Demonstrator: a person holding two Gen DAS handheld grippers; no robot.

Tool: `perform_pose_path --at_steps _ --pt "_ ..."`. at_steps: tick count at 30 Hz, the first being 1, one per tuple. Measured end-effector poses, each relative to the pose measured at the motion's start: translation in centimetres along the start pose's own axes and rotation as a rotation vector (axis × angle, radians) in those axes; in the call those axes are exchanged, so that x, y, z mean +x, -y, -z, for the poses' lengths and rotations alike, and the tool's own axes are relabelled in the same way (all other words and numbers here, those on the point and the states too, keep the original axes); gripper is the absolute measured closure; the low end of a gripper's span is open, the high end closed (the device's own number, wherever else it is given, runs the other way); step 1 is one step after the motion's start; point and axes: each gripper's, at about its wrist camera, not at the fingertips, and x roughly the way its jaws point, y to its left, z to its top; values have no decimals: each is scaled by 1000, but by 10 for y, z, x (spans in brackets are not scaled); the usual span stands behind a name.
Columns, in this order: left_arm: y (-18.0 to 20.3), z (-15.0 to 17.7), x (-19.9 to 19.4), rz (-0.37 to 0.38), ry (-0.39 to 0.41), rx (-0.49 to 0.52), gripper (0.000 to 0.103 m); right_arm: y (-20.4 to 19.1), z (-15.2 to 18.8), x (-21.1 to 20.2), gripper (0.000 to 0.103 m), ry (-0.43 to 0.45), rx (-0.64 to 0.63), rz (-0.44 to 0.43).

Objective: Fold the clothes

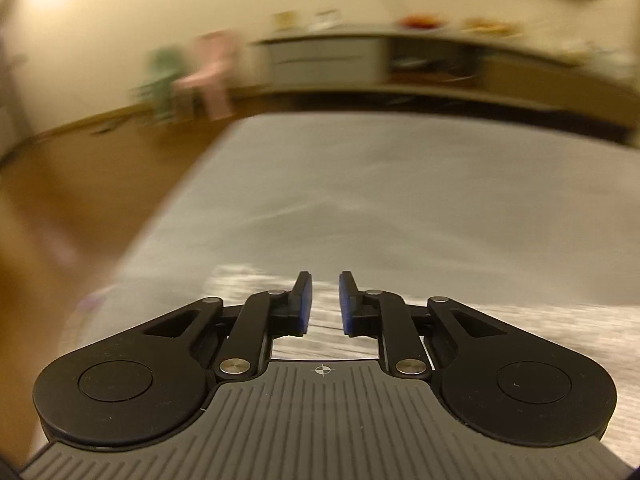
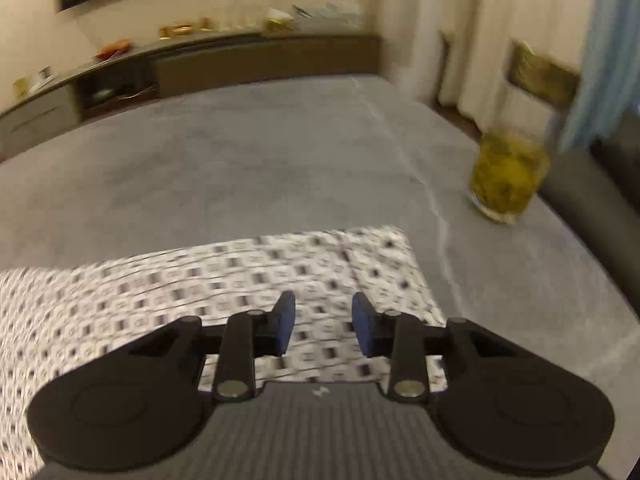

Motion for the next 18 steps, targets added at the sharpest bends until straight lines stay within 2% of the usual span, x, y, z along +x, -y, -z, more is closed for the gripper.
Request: perform_pose_path --at_steps 2,3,5,6,7,8,12,13,15,16,17,18 --pt "26 12 -7 145 -46 28 93 -19 -2 -4 62 24 -51 -78" --pt "36 19 -6 190 -76 47 93 -28 -1 -7 60 24 -68 -125" --pt "47 32 3 186 -120 98 93 -39 3 -10 58 3 -106 -188" --pt "45 35 8 175 -124 107 93 -43 6 -6 58 -14 -129 -182" --pt "39 37 12 163 -118 105 95 -42 9 -3 49 -25 -144 -160" --pt "33 39 16 150 -112 104 95 -37 10 -1 36 -15 -132 -135" --pt "-13 30 31 30 -99 -4 100 -10 6 5 35 -30 -39 -45" --pt "-25 28 34 -16 -96 -29 93 -8 5 8 35 -26 -30 -21" --pt "-52 24 39 -116 -93 -80 86 -4 4 10 35 -13 -25 29" --pt "-66 23 40 -167 -92 -105 87 -5 5 9 37 -2 -36 65" --pt "-78 23 37 -186 -103 -143 89 -6 7 8 47 10 -47 100" --pt "-89 23 32 -187 -120 -188 99 -11 9 1 50 34 -62 121"
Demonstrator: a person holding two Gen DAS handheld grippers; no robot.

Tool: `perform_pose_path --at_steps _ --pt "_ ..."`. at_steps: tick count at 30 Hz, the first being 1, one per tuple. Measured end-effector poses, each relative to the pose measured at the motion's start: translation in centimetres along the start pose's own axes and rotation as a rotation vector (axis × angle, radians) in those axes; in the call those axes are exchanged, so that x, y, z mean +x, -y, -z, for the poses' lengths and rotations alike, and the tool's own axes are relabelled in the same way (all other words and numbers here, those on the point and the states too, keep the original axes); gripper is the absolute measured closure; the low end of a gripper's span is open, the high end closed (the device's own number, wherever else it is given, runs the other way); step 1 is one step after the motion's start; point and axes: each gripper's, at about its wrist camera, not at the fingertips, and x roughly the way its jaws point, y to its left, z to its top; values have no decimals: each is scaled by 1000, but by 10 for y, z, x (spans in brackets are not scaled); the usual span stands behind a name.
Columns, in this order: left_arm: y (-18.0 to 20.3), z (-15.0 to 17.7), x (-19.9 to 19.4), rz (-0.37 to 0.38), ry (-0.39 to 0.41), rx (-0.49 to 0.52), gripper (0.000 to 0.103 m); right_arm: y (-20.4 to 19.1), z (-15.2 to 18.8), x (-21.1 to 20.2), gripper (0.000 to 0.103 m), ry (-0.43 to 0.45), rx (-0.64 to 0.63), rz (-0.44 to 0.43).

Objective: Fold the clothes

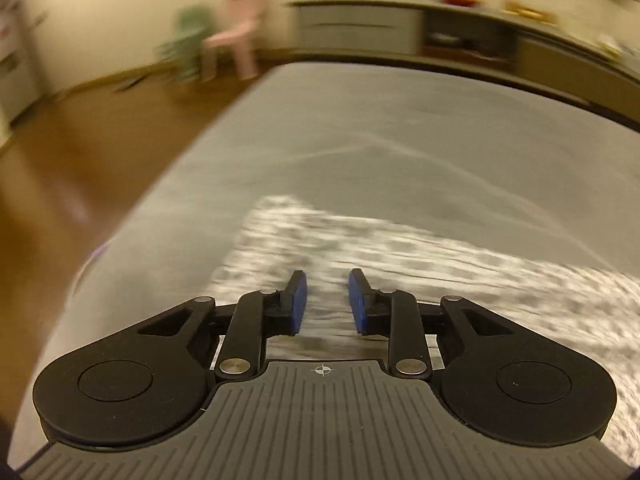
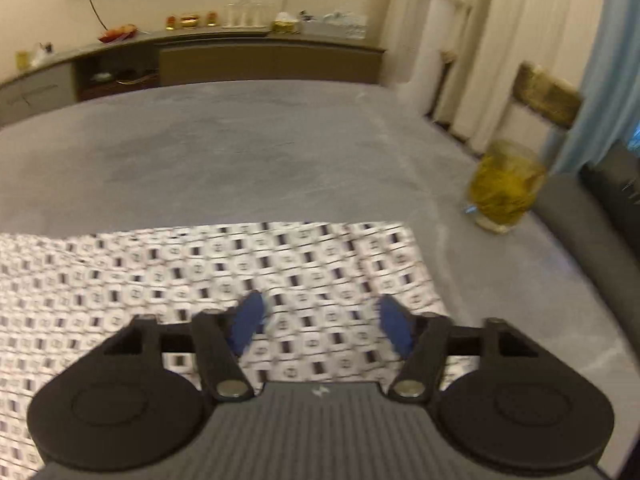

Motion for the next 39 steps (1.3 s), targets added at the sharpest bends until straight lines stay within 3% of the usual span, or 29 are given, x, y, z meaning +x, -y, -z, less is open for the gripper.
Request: perform_pose_path --at_steps 2,5,7,9,11,12,15,16,17,19,21,22,26,28,30,31,32,34,36,39 --pt "-9 3 -23 80 -5 -19 98 -9 5 -25 50 77 -29 -9" --pt "-3 23 -61 222 -6 56 87 -32 32 -62 43 133 -75 -223" --pt "4 43 -73 265 -43 101 87 -55 51 -78 44 125 -167 -363" --pt "3 59 -70 244 -87 149 87 -78 64 -79 45 109 -288 -399" --pt "-7 66 -68 203 -75 168 90 -79 64 -64 44 43 -308 -381" --pt "-18 65 -67 177 -68 152 90 -75 62 -55 38 -2 -292 -371" --pt "-53 59 -61 43 -44 99 81 -37 49 -33 34 -97 -121 -316" --pt "-61 57 -61 2 -37 95 97 -25 47 -29 34 -105 -85 -260" --pt "-66 56 -62 -26 -39 76 103 -14 46 -24 34 -116 -39 -215" --pt "-70 57 -68 -65 -53 30 103 -1 45 -21 36 -119 30 -148" --pt "-59 62 -92 -19 -13 30 100 4 45 -22 43 -98 64 -75" --pt "-50 67 -108 36 13 39 90 1 49 -28 43 -63 61 -97" --pt "-11 98 -140 229 -6 119 86 -40 57 -51 43 -57 -7 -374" --pt "5 117 -140 222 -45 199 86 -60 62 -48 42 -89 -77 -399" --pt "9 129 -138 186 -48 250 80 -64 65 -45 34 -91 -120 -325" --pt "6 130 -136 161 -34 267 68 -54 62 -39 29 -111 -84 -298" --pt "2 129 -135 112 -20 274 64 -45 59 -33 29 -130 -48 -269" --pt "-9 125 -132 3 -1 272 64 -24 54 -28 37 -149 29 -222" --pt "-18 121 -130 -9 -14 244 64 -2 47 -31 37 -118 109 -197" --pt "-22 118 -131 -4 -25 231 64 30 38 -30 24 -62 208 -68"
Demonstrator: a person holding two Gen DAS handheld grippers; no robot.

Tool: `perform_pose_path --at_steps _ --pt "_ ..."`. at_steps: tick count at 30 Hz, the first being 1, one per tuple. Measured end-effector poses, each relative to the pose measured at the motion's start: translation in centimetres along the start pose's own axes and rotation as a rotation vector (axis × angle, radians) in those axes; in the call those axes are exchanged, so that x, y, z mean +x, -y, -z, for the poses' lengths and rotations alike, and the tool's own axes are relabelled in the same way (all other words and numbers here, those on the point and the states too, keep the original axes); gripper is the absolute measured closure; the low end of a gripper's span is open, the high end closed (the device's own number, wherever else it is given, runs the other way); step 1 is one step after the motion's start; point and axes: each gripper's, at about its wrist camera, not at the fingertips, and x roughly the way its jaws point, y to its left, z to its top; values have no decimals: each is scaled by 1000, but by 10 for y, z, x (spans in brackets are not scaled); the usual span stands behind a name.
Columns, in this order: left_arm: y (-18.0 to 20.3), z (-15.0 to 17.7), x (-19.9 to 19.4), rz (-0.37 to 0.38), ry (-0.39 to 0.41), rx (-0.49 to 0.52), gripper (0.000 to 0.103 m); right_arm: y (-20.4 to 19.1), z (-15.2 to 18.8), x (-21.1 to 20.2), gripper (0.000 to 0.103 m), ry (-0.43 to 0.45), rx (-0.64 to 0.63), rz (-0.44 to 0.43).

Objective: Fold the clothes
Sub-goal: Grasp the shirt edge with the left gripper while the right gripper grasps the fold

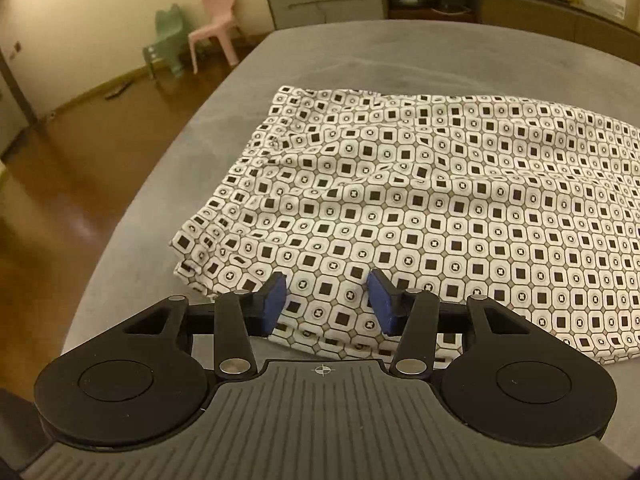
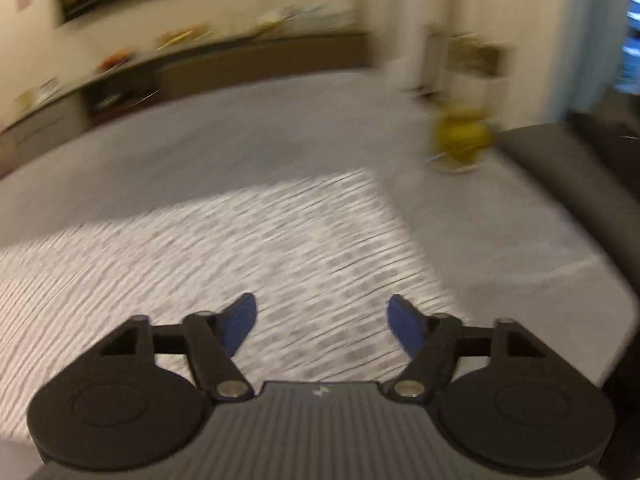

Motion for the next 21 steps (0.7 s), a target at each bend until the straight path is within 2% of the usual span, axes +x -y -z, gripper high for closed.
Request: perform_pose_path --at_steps 3,5,9,10,12,14,15,16,19,21 --pt "-5 -8 10 -6 -10 -7 64 16 -2 20 24 -59 65 39" --pt "-11 -15 21 -20 -16 -15 64 6 -2 35 32 -83 24 32" --pt "-32 -26 39 -51 -28 -60 63 -17 9 27 31 -8 -98 16" --pt "-41 -27 41 -55 -35 -92 69 -20 10 25 31 1 -113 15" --pt "-67 -27 36 -10 -38 -230 90 -8 11 23 31 12 -81 16" --pt "-98 -23 19 52 24 -399 84 11 12 18 27 21 -21 21" --pt "-112 -20 16 43 36 -466 75 18 15 13 27 12 28 24" --pt "-125 -15 15 18 32 -522 72 26 18 10 27 2 77 26" --pt "-141 -8 24 38 -27 -597 69 48 15 25 26 -38 183 26" --pt "-139 -7 26 109 -38 -617 64 55 13 29 25 -55 219 25"
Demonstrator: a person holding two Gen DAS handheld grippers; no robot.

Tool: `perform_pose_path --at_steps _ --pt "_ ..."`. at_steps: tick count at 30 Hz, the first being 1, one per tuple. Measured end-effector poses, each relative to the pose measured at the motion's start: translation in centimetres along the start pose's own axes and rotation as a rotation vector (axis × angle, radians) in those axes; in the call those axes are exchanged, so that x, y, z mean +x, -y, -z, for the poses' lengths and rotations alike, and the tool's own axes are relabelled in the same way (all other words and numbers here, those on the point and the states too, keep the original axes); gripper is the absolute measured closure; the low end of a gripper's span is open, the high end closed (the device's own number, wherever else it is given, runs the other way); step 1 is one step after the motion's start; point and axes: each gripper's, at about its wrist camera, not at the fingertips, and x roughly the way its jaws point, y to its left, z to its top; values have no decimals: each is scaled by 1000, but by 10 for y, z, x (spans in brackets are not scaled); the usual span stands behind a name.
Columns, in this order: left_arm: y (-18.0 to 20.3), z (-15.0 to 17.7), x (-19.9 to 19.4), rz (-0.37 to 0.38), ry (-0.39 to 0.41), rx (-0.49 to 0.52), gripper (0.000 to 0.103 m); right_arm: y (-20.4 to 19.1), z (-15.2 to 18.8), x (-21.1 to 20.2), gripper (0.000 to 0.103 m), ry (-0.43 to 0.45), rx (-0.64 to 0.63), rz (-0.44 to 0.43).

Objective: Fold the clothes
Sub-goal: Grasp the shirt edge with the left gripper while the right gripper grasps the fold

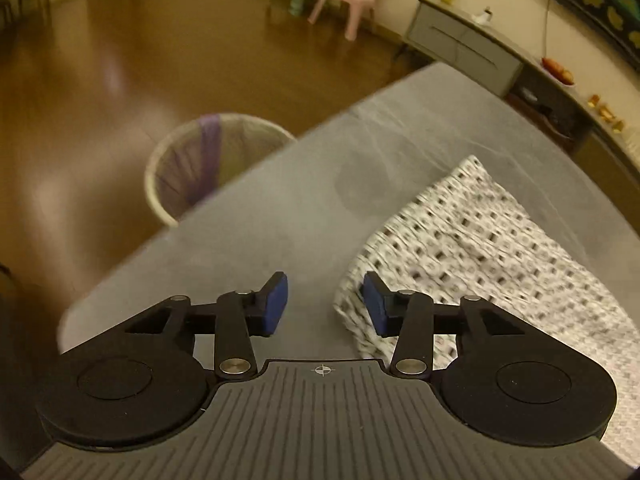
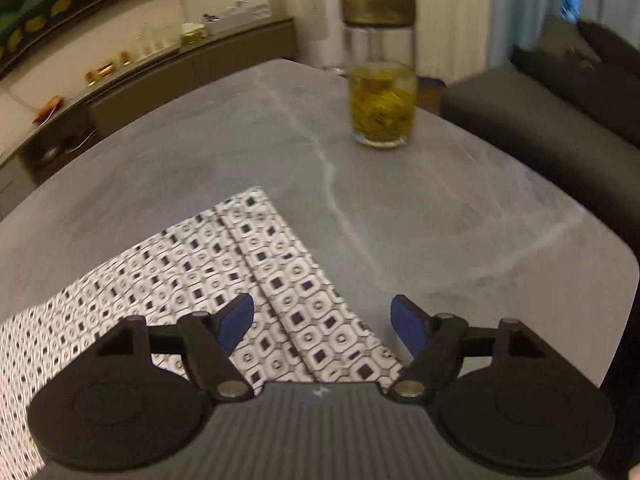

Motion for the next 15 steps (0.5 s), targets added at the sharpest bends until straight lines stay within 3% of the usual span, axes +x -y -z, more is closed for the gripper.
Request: perform_pose_path --at_steps 2,6,7,9,10,12,15 --pt "6 3 4 67 -42 -9 55 0 1 3 24 -15 1 -1" --pt "24 11 11 57 -72 40 55 -1 6 11 23 -38 -24 7" --pt "28 13 10 44 -61 51 77 -5 8 10 24 -40 -44 1" --pt "30 13 12 4 -39 70 103 -15 11 9 36 -38 -106 0" --pt "30 11 13 -18 -22 69 103 -23 13 9 46 -34 -147 5" --pt "28 7 15 -65 11 61 103 -41 18 10 57 -22 -229 -15" --pt "22 -3 21 -152 50 27 103 -71 23 16 60 -3 -328 -83"
